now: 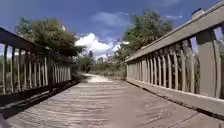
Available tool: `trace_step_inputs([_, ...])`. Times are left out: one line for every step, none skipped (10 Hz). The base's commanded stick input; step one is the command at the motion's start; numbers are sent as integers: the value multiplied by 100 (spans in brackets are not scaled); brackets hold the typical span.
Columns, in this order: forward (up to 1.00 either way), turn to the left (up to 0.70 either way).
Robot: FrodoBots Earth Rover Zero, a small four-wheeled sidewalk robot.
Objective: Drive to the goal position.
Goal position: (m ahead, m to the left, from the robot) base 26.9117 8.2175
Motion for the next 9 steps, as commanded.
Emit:
trace_step_inputs([50,0])
trace_step_inputs([50,1])
trace_step_inputs([50,50])
trace_step_inputs([50,50])
trace_step_inputs([50,5])
trace_step_inputs([50,0])
trace_step_inputs([50,0])
trace_step_inputs([50,0])
trace_step_inputs([50,0])
